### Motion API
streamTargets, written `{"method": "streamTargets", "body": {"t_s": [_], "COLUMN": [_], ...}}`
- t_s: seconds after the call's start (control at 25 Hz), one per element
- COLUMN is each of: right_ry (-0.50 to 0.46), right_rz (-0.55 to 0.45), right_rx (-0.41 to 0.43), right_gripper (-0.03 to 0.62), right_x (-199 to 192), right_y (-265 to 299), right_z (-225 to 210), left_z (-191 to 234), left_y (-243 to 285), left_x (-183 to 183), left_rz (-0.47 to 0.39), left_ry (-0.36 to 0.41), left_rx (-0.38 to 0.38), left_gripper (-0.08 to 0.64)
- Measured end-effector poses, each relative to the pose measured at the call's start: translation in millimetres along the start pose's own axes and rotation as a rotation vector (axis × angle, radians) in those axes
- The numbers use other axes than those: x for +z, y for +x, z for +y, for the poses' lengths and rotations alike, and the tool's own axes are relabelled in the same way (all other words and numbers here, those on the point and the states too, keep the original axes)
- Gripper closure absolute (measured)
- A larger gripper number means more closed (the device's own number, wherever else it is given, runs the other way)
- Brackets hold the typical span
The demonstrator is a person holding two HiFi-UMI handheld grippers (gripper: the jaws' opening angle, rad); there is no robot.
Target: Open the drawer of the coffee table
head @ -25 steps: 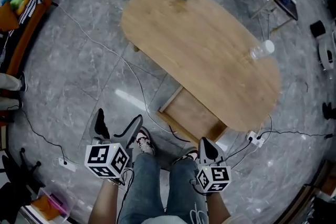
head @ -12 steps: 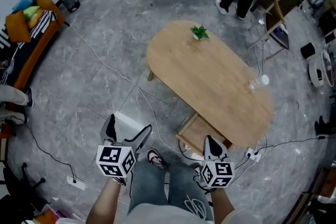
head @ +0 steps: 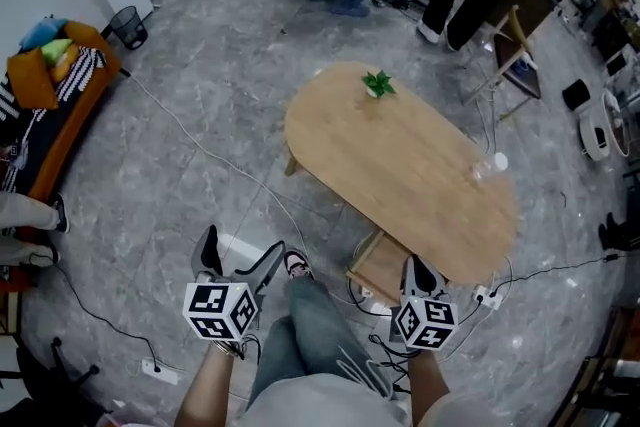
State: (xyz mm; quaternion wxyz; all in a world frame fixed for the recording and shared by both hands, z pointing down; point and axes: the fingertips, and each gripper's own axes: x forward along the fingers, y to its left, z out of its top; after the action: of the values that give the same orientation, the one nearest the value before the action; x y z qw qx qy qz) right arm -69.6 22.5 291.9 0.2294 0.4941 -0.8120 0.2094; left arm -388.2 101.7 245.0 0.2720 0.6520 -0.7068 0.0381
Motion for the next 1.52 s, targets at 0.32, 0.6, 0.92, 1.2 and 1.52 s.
{"method": "streamTargets", "body": {"t_s": [0.32,0.6,0.92,1.2,1.52], "right_ry": [0.021,0.103,0.182,0.265,0.374], "right_rz": [-0.004,-0.018,-0.018,-0.011,-0.019], "right_rx": [-0.023,-0.093,-0.148,-0.277,-0.483], "right_gripper": [0.592,0.592,0.592,0.592,0.592], "right_x": [24.0,57.0,81.8,67.1,45.1], "right_y": [37.7,86.6,120.2,110.0,76.8], "right_z": [24.4,34.2,41.5,18.0,50.2], "left_z": [34.8,56.3,58.8,44.9,42.9], "left_y": [28.3,84.2,144.3,181.2,213.6], "left_x": [33.1,73.8,123.4,110.8,89.4], "left_rz": [0.017,0.055,0.097,0.201,0.324], "left_ry": [0.039,0.105,0.190,0.271,0.351], "left_rx": [-0.030,-0.112,-0.212,-0.341,-0.580], "left_gripper": [-0.017,-0.016,-0.017,-0.017,-0.016]}}
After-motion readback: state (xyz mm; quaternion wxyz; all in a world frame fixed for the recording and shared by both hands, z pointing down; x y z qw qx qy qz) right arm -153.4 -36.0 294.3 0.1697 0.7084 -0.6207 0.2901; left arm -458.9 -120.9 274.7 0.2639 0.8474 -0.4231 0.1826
